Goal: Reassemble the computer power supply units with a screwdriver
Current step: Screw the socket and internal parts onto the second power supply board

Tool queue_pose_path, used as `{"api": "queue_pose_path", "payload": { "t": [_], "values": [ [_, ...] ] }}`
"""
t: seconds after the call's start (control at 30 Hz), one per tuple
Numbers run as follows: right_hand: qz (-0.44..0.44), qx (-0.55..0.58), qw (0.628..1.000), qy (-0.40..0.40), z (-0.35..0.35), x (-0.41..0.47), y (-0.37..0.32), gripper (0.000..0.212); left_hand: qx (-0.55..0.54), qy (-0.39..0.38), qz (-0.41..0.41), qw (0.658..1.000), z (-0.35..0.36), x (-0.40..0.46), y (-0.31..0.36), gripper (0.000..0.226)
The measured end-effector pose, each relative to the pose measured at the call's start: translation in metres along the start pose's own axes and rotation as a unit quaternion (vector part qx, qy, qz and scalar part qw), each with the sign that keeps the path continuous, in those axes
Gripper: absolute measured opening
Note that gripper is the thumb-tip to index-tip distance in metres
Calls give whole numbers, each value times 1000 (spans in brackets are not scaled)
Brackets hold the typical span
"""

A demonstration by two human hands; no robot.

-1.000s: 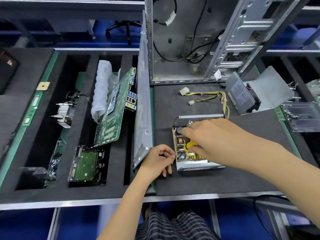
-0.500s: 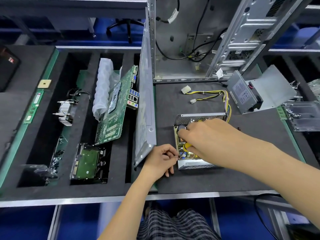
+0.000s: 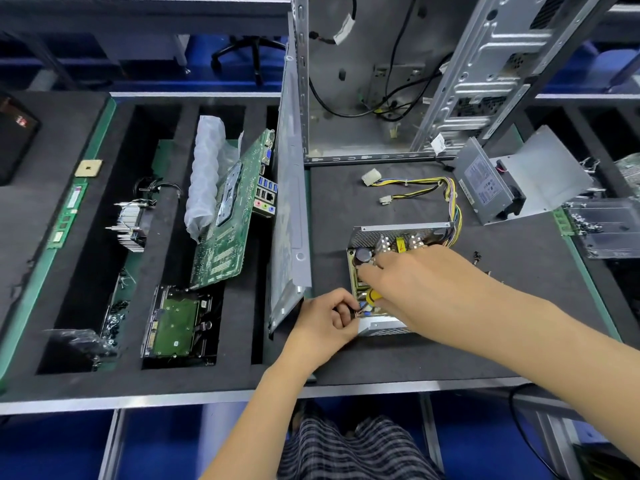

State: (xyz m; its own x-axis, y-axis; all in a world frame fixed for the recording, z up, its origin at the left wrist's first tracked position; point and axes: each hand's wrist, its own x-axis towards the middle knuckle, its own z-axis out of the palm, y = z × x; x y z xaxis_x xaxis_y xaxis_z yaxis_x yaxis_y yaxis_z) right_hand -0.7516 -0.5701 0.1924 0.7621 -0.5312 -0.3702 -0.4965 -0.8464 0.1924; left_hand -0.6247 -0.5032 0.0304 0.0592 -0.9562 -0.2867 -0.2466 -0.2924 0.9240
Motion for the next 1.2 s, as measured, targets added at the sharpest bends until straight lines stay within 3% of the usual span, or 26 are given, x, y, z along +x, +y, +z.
{"api": "queue_pose_path", "payload": {
  "t": [0.4,0.57,0.7,1.03,1.2],
  "values": [
    [12,82,996,25,3,-12,23,23,0,59,3,998,10,1,-5,26],
    [11,92,995,36,3,-19,26,21,133,111,89,981,20,-7,-8,5],
    [5,88,995,36,5,-24,26,29,157,131,132,970,20,-10,-9,3],
    [13,91,995,32,3,-21,27,20,54,138,67,987,15,-5,-2,19],
    [19,97,994,40,-1,-20,29,24,-155,136,-18,978,8,-3,2,15]
  ]
}}
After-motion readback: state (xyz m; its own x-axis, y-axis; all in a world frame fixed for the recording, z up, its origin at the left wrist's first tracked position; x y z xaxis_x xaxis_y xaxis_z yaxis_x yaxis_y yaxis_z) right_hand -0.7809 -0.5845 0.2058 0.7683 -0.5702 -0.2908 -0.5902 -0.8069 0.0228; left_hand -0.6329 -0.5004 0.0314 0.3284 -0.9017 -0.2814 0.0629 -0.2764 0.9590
